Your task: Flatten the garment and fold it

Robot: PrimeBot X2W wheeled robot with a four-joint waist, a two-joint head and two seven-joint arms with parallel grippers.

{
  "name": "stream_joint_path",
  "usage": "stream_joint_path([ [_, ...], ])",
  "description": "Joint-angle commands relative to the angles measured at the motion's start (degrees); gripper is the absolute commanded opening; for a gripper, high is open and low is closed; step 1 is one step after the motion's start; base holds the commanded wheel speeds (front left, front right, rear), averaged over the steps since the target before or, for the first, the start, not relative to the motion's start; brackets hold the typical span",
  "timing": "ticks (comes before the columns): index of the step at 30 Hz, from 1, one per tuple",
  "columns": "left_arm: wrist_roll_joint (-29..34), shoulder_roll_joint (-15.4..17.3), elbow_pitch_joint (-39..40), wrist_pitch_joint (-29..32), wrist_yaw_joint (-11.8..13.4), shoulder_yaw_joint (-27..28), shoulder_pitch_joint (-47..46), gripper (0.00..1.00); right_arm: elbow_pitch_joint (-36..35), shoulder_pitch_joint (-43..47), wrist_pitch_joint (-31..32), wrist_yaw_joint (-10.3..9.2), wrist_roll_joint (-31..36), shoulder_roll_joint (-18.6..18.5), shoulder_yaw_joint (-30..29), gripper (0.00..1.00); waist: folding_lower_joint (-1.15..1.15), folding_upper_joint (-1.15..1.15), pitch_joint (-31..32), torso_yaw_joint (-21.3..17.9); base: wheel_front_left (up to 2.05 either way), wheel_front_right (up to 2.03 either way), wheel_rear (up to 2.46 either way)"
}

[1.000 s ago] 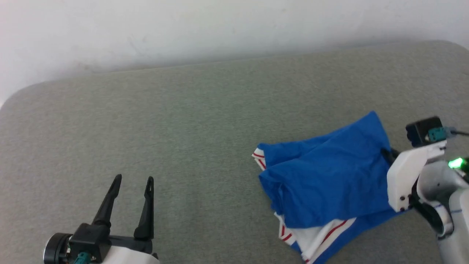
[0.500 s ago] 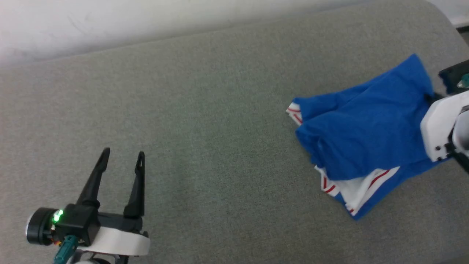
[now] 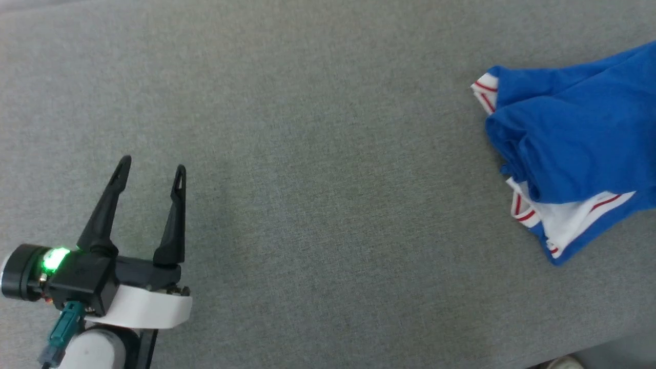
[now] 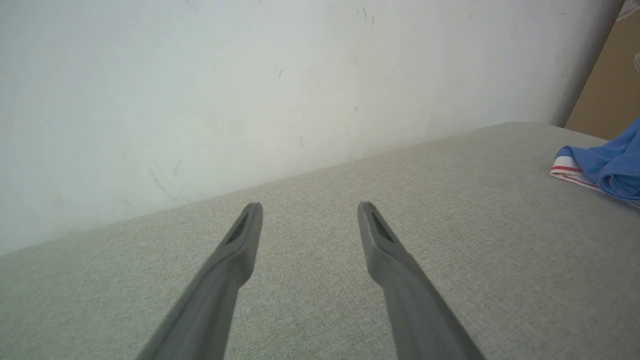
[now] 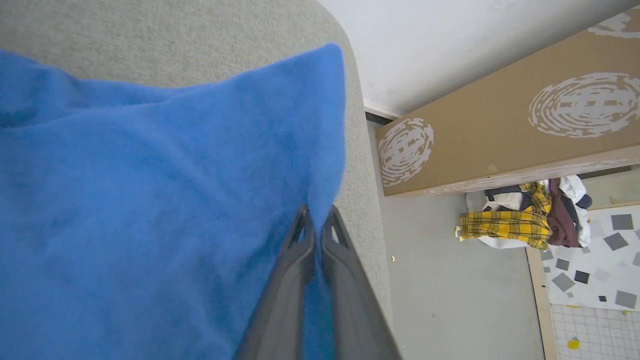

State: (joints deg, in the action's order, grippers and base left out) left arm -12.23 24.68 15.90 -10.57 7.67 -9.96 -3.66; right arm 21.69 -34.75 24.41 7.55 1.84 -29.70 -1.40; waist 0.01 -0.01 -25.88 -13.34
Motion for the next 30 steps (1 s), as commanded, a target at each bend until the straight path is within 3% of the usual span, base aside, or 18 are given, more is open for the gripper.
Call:
stream_joint_path([
  [1,0.74,0.39,0.30,0.23,-0.17,0.06,-0.98,1.00,0.40,-1.17,-0.94,-0.06,1.31,-0.07,-0.86,0.00,-0.01,0.01,-3.57,0.10,0.00,0.00,0.00],
  [12,0.58,1.05,0.75,-0.72,-0.94,-0.15,-3.74,1.00,4.99,-2.42,-3.09,-0.06,7.47,2.52,-7.11,0.00,-0.01,0.01,-7.92,1.26,0.00,0.00,0.00],
  [13,0.38,0.94,0.81,-1.08,-1.09,-0.20,-3.91,1.00,5.12,-2.52,-3.37,-0.06,7.87,2.65,-7.54,0.25,-0.01,0.01,-7.91,1.38,0.00,0.00,0.00],
  [14,0.40,0.85,0.85,-1.47,-1.08,-0.18,-4.09,1.00,5.33,-2.57,-3.45,-0.06,8.33,2.74,-7.74,0.99,-0.01,0.01,-7.82,1.51,0.00,0.00,0.00],
  [23,-0.32,-1.08,-1.73,-3.30,-0.61,-0.66,-3.56,1.00,6.08,-2.18,-3.74,-0.06,10.30,3.13,-8.79,1.00,-0.01,0.01,-3.65,2.39,0.00,0.00,0.00],
  [30,0.57,-3.97,-3.95,-4.18,2.38,0.02,-2.24,1.00,4.46,0.71,-7.42,-0.06,8.90,2.62,-10.72,1.00,-0.01,0.01,2.89,4.26,0.00,0.00,0.00],
])
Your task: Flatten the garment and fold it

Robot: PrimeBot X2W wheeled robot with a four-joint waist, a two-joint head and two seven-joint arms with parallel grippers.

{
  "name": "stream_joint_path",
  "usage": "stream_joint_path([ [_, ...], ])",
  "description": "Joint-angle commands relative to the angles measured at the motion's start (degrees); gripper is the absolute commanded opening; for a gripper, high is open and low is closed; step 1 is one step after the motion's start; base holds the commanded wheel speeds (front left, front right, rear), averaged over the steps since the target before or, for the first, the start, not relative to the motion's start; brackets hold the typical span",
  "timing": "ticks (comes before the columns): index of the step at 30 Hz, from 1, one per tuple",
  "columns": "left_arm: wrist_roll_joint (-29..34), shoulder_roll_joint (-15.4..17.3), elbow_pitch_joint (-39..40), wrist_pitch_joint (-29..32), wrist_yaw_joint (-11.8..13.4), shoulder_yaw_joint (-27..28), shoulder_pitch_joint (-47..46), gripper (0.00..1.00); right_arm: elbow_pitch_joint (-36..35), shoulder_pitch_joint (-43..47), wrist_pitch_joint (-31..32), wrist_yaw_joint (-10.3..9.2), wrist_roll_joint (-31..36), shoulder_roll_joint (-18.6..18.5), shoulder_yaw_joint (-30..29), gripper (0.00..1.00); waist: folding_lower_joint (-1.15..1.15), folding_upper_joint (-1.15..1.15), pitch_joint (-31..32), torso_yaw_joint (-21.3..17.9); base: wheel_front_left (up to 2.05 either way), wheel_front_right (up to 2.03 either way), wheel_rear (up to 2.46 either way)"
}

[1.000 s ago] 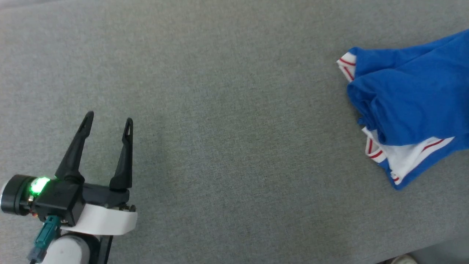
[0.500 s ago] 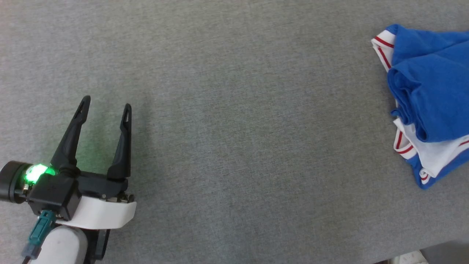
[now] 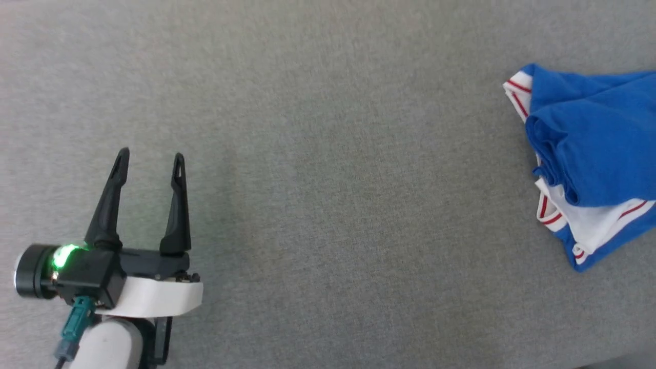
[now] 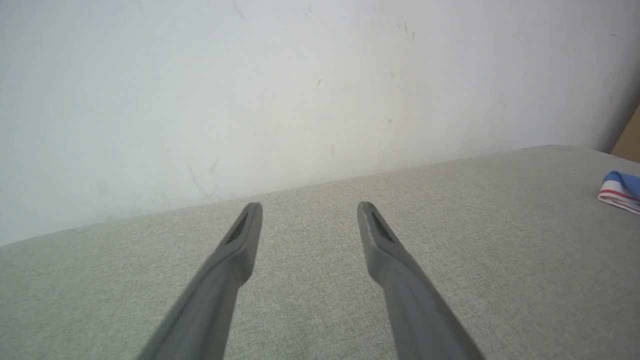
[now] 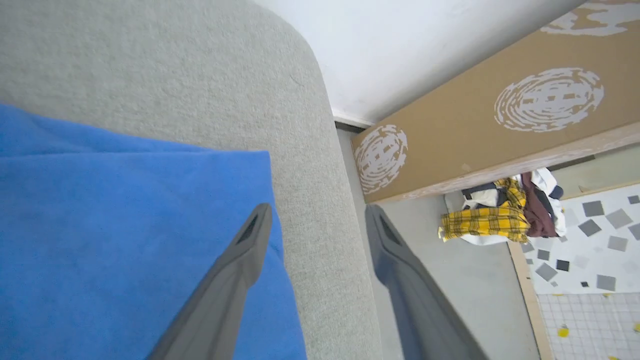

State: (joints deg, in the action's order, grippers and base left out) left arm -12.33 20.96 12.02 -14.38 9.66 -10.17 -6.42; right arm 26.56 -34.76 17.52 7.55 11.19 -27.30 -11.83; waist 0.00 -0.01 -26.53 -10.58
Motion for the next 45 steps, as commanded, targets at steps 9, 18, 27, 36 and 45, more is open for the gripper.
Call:
stream_joint_path([
  [9,1.37,-3.35,-0.39,-0.60,1.74,1.32,4.70,1.00,-10.83,9.43,-7.41,-0.06,-6.37,6.30,-3.25,1.00,0.00,0.01,12.52,3.68,0.00,0.00,0.00],
  [18,2.45,-6.19,1.43,-0.61,1.45,3.40,8.66,1.00,-22.23,17.90,-10.55,-0.06,-9.66,13.10,-3.70,1.00,0.00,0.01,18.75,5.92,0.00,0.00,0.00],
  [27,1.53,-9.84,2.14,-0.62,-0.81,6.52,12.96,1.00,-28.26,26.47,-17.05,-0.06,-10.55,21.70,-0.82,1.00,0.00,0.01,22.60,7.57,0.00,0.00,0.00],
  [36,0.34,-12.64,-1.48,-0.62,-3.59,8.71,16.58,1.00,-27.96,31.54,-22.67,-0.06,-10.88,24.16,4.35,1.00,0.00,0.01,25.60,8.69,0.00,0.00,0.00],
  [45,4.37,-12.81,-5.62,-0.62,-5.47,6.21,18.85,1.00,-25.05,37.14,-30.43,-0.06,-12.18,24.40,6.18,1.00,0.00,0.01,27.68,9.55,0.00,0.00,0.00],
])
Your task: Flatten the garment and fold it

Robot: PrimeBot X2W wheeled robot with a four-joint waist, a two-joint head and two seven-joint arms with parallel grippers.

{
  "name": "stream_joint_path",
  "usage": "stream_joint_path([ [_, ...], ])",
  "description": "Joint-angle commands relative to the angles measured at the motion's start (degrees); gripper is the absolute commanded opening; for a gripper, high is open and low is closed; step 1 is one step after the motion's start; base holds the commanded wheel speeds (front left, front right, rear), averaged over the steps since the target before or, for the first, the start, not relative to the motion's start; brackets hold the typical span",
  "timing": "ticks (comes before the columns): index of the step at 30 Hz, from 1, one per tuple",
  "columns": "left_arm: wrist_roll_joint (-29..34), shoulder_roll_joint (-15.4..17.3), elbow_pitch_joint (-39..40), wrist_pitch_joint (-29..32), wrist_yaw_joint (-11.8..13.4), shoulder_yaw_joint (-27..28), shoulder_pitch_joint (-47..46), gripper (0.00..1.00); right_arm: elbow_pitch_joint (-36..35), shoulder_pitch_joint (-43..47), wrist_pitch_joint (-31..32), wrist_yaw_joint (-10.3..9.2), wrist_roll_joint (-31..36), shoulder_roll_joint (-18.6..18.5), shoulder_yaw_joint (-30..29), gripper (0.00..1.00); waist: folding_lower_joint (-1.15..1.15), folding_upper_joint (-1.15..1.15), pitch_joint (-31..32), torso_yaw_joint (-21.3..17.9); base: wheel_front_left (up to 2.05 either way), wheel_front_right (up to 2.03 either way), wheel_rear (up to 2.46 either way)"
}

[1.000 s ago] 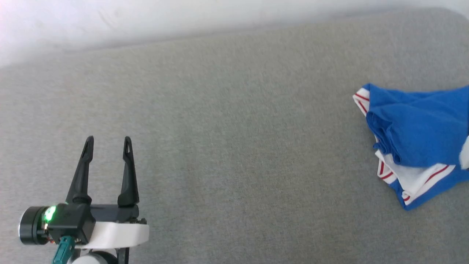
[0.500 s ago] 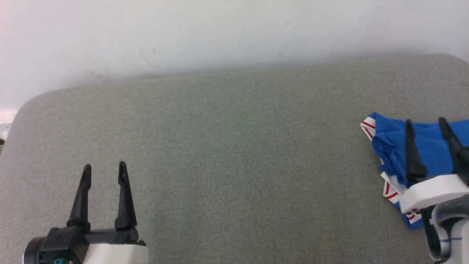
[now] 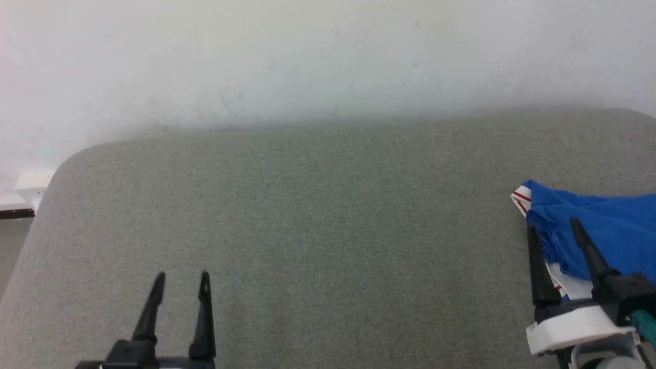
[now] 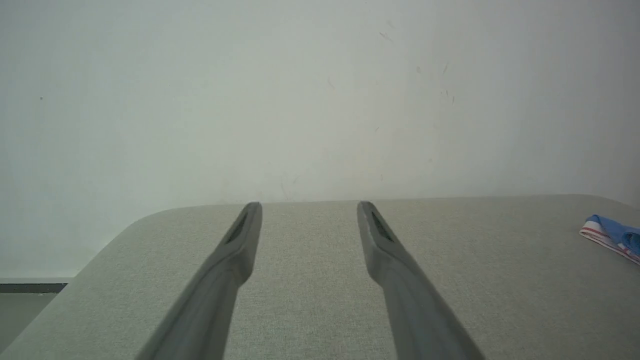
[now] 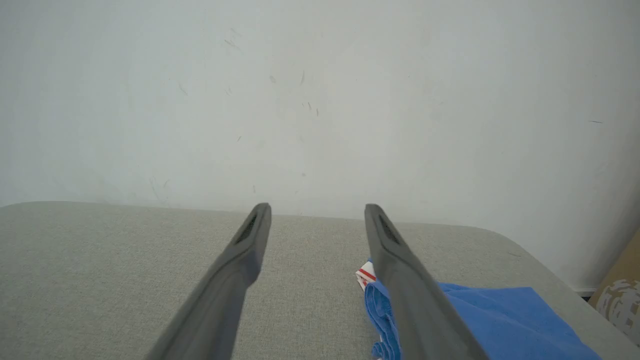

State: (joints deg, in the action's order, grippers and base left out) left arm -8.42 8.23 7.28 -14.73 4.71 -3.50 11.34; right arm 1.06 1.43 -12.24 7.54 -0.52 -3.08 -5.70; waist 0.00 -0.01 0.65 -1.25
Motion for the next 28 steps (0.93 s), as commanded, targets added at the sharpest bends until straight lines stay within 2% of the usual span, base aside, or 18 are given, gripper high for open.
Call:
stream_joint_path([
  [1,0.62,-0.17,-1.48,-0.27,-0.72,-0.70,1.37,1.00,1.00,1.48,-1.00,-0.05,-0.80,0.19,0.11,1.00,0.00,0.01,0.65,0.23,0.00,0.00,0.00],
  [18,2.54,-1.71,-2.65,-0.27,-2.38,-0.77,1.92,1.00,4.66,1.91,-2.72,-0.05,-1.92,0.20,1.44,1.00,0.00,0.01,0.10,0.07,0.00,0.00,0.00],
  [19,2.40,-1.86,-2.48,-0.27,-2.40,-0.53,1.87,0.00,4.57,1.84,-2.73,-0.05,-1.92,0.20,1.42,0.00,0.00,0.01,0.03,0.07,0.00,0.00,0.00],
  [28,2.03,-1.62,-2.60,0.27,-2.19,-0.71,1.40,0.00,4.60,2.18,-2.23,0.00,-1.56,-0.02,1.42,0.00,0.01,0.01,0.03,0.08,0.00,0.00,0.00],
])
